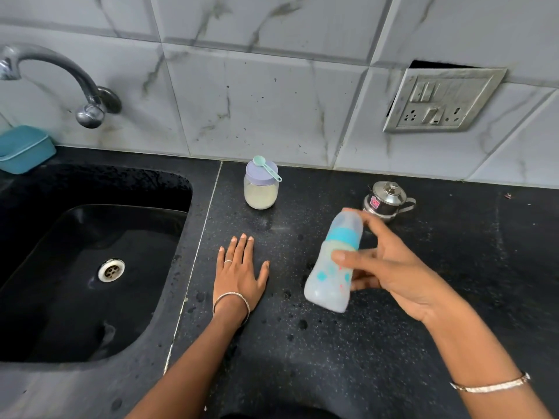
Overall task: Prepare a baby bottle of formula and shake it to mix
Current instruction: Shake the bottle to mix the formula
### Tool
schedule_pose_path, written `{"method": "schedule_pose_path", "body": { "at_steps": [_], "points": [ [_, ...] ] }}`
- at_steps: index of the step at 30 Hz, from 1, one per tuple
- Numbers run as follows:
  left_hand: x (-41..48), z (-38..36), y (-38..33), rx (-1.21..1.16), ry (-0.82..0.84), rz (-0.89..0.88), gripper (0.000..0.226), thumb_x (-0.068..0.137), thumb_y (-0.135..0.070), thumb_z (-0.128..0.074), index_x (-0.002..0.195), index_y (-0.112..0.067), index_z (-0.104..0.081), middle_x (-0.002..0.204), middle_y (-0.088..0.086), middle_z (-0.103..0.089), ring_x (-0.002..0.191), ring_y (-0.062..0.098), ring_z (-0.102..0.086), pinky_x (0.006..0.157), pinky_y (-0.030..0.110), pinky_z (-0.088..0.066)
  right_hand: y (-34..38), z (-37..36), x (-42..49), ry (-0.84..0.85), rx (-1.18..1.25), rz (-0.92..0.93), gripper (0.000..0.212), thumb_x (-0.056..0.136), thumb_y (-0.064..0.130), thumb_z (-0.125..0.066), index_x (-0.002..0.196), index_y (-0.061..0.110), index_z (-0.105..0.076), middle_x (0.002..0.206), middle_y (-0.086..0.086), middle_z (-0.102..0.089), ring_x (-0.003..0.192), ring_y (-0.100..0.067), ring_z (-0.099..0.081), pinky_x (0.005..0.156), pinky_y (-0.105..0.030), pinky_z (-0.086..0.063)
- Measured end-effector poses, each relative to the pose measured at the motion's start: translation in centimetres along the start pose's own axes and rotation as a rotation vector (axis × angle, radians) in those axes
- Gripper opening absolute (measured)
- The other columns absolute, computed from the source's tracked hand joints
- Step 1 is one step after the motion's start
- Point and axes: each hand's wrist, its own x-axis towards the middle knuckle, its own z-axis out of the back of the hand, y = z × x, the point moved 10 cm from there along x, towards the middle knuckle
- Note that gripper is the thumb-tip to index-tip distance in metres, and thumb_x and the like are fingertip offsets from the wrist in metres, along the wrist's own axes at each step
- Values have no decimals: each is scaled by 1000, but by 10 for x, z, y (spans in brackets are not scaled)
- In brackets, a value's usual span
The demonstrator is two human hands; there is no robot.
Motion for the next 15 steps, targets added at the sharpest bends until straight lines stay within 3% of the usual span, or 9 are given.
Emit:
{"method": "schedule_pose_path", "body": {
  "at_steps": [3, 6, 8, 12, 15],
  "points": [
    [1, -1, 0, -3, 0, 0, 81, 93, -62, -5, 160, -18, -19, 168, 1, -18, 156, 20, -10, 127, 43, -5, 10, 11, -1, -60, 41, 44, 77, 65, 27, -86, 133, 42, -55, 102, -14, -80, 81, -22, -78, 60, -30, -62],
    [1, -1, 0, -13, -4, -1, 81, 93, -62, -7, 159, -17, -21, 167, 1, -20, 156, 20, -12, 127, 43, -6, 13, 33, 4, -231, 199, 145, 73, 73, 23, -83, 135, 41, -50, 100, -2, -80, 91, -21, -79, 68, -33, -65],
    [0, 0, 1, -13, -6, 0, 81, 93, -62, -7, 159, -17, -22, 167, 2, -21, 156, 21, -13, 127, 43, -6, 11, 26, 3, -196, 143, 125, 75, 76, 18, -82, 136, 45, -47, 100, -3, -80, 92, -19, -79, 68, -32, -65],
    [0, 0, 0, -5, 0, -3, 82, 93, -62, -5, 160, -17, -20, 168, 1, -19, 156, 20, -11, 127, 43, -5, 1, -1, -4, 45, -93, -15, 80, 68, 23, -87, 135, 47, -51, 98, -15, -81, 89, -26, -80, 65, -33, -62],
    [1, 0, 1, -2, 0, -1, 80, 94, -62, -8, 160, -17, -21, 167, 2, -19, 156, 21, -12, 127, 43, -6, 4, 19, 2, -131, 20, 40, 83, 66, 27, -86, 139, 42, -49, 103, -15, -80, 93, -25, -80, 69, -39, -65]
  ]
}}
